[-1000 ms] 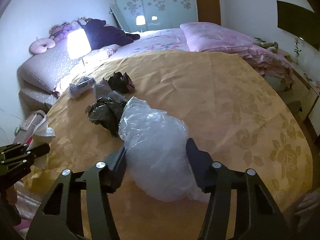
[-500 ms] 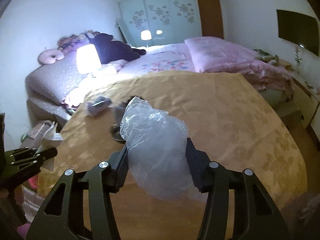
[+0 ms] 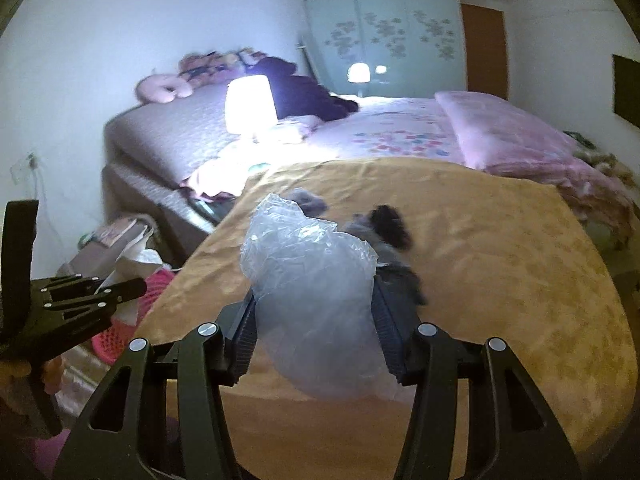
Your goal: Collect trash
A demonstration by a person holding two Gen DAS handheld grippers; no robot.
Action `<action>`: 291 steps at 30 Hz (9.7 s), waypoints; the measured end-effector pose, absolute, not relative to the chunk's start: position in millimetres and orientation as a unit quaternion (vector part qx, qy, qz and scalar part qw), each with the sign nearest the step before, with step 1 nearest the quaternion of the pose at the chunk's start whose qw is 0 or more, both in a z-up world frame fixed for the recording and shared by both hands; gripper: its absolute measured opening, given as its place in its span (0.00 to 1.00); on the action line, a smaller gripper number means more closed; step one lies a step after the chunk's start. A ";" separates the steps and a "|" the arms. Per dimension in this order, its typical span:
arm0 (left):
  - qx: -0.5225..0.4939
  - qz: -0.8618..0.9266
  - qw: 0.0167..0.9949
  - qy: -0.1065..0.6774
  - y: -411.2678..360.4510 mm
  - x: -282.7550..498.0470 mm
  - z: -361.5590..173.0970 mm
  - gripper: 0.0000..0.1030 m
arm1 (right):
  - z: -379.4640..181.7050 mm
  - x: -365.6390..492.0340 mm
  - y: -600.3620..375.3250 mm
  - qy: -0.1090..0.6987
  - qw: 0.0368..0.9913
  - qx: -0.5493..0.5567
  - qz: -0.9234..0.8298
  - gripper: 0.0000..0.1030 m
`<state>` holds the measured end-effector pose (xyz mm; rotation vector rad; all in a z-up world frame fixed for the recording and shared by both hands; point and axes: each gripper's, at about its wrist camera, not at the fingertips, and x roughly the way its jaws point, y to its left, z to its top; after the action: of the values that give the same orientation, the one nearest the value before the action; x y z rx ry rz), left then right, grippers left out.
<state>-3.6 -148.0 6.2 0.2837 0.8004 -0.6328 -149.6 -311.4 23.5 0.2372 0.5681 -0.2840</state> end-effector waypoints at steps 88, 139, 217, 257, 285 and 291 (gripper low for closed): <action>0.060 -0.155 0.887 0.431 -53.6 51.5 -29.6 0.67 | 2.9 -79.7 -257.6 0.317 0.938 0.106 -0.096 0.77; 0.151 -0.287 0.864 0.384 -163.2 -1.6 -26.9 0.75 | -38.3 -170.2 -393.1 0.325 0.891 0.165 -0.269 0.37; 0.154 -0.440 0.799 0.380 -276.4 -46.4 -32.1 0.21 | -52.8 -187.6 -376.4 0.328 0.895 0.173 -0.247 0.37; 0.103 -0.326 0.847 0.407 -150.5 9.3 -12.6 0.21 | -33.4 -107.5 -289.2 0.361 0.919 0.125 -0.101 0.37; 0.064 -0.168 0.889 0.421 -38.4 55.9 -24.4 0.21 | -18.4 -18.3 -179.6 0.384 0.921 0.057 0.040 0.37; 0.050 -0.150 0.889 0.429 -27.6 63.5 -27.7 0.21 | -17.7 -4.4 -172.3 0.388 0.918 0.065 0.053 0.37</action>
<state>63.5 -27.6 -27.7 0.1043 0.8922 -0.3122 -4.4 -172.3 -17.7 0.1346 0.7978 0.1087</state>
